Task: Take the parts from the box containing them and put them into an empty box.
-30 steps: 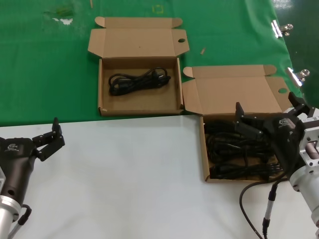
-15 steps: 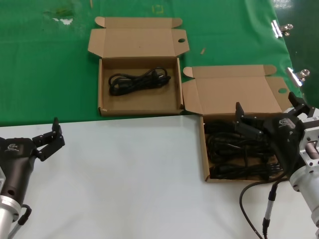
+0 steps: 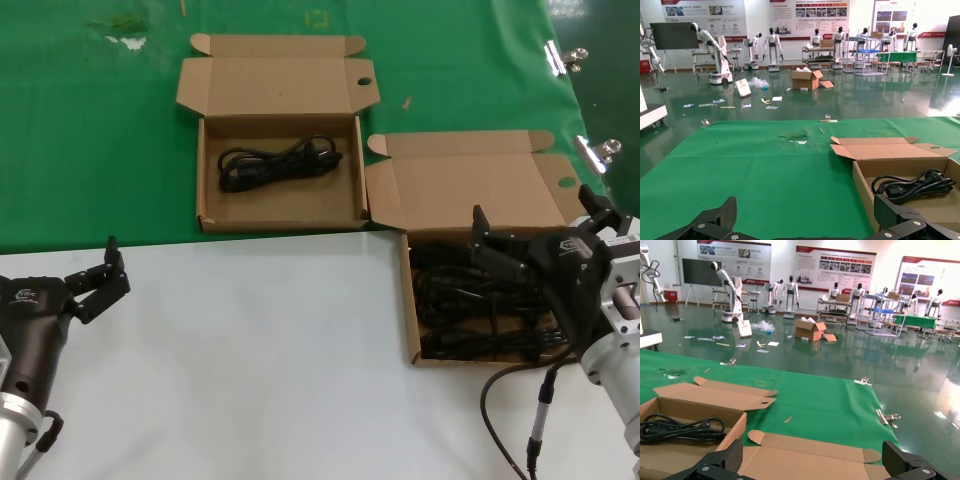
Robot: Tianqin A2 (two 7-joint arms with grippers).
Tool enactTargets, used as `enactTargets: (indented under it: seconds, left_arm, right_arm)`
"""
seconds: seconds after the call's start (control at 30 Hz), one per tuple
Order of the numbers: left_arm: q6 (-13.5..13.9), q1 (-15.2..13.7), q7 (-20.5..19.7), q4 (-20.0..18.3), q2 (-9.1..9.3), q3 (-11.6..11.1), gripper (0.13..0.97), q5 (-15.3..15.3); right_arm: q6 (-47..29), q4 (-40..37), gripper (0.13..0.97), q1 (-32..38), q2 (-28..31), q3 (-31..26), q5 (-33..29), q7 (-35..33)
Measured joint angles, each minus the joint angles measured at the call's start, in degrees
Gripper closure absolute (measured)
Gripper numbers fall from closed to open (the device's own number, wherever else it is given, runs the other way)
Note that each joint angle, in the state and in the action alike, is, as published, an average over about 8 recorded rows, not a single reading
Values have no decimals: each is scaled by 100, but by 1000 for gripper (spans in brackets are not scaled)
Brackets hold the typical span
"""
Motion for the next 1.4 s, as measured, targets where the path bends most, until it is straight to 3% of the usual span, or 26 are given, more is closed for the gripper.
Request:
enactTargets:
  seconds: [1.4]
  left_arm:
    - [0, 0, 0, 0, 0, 0, 132, 0]
  right_arm:
    - [0, 0, 129, 0, 0, 0, 0, 0]
